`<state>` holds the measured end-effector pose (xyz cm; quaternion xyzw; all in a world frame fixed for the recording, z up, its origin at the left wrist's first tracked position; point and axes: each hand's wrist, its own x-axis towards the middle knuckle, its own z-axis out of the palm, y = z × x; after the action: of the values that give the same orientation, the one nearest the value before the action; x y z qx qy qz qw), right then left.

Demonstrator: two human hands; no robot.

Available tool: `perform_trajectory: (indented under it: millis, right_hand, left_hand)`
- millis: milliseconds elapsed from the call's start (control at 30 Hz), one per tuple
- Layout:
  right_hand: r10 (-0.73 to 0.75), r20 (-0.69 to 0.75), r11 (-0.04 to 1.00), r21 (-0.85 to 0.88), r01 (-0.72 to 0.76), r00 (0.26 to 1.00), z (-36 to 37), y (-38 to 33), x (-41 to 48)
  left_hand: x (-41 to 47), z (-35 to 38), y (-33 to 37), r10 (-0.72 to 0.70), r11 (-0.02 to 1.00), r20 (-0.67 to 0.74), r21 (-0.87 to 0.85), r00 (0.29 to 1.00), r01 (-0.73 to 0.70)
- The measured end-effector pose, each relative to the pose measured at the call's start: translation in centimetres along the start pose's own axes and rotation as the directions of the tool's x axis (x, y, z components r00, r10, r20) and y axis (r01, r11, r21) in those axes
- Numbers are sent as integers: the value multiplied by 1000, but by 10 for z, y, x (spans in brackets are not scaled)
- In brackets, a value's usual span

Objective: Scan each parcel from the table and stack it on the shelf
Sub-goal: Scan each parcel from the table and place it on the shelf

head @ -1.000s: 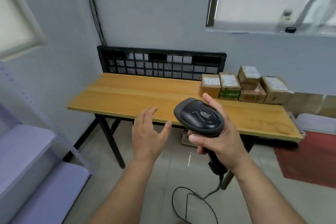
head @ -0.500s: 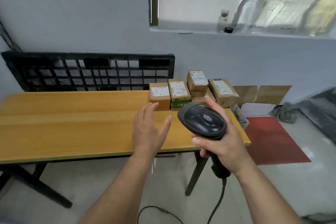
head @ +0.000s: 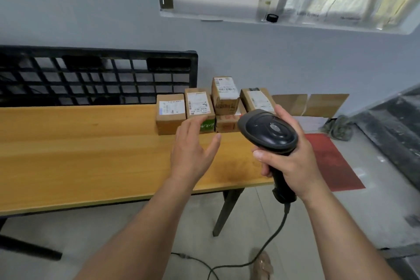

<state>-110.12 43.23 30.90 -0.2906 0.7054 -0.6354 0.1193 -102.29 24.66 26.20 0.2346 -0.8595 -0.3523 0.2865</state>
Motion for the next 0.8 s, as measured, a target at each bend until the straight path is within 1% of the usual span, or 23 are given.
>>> perform_trajectory:
  millis: [133, 300, 467, 600, 800]
  right_hand:
    - [20, 74, 1000, 5, -21, 997, -25, 18, 38]
    - [73, 158, 997, 14, -77, 985, -74, 54, 96]
    - [113, 167, 994, -9, -113, 980, -127, 96, 153]
    - [177, 189, 984, -51, -171, 966, -162, 125, 190]
    - [265, 177, 964, -73, -256, 948, -188, 167, 233]
  left_hand:
    - [22, 34, 10, -42, 998, 1, 41, 999, 42]
    - [55, 96, 30, -115, 991, 7, 61, 993, 115]
    - [92, 162, 47, -197, 978, 58, 83, 979, 192]
    - [121, 202, 55, -256, 964, 61, 93, 965, 250]
    - [160, 242, 53, -324, 941, 123, 141, 938, 306]
